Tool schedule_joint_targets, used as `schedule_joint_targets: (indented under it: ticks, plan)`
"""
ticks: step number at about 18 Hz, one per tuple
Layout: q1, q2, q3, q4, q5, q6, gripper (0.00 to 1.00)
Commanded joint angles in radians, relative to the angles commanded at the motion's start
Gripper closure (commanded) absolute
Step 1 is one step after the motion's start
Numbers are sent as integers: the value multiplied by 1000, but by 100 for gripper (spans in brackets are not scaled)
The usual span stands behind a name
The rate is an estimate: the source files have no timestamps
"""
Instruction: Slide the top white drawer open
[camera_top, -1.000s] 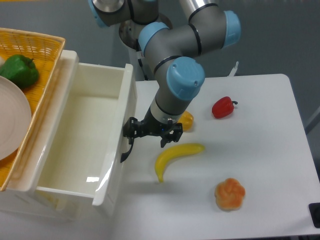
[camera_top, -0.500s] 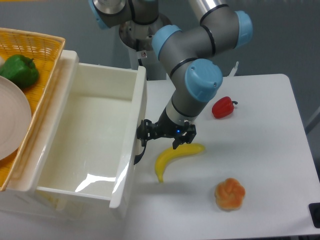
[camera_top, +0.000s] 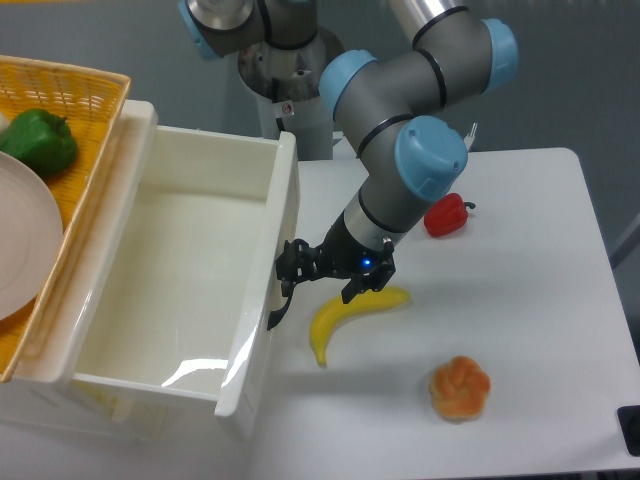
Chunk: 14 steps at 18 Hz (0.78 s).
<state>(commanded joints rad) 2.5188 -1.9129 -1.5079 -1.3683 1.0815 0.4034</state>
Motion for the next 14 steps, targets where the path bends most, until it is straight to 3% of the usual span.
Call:
schedule_joint_targets:
  ticks: [6, 9, 14]
  plan:
    - [26, 6, 9, 20, 6, 6, 0]
    - [49, 11, 6, 122, 43, 6, 0]
    - [98, 9, 9, 215, 157, 58, 0]
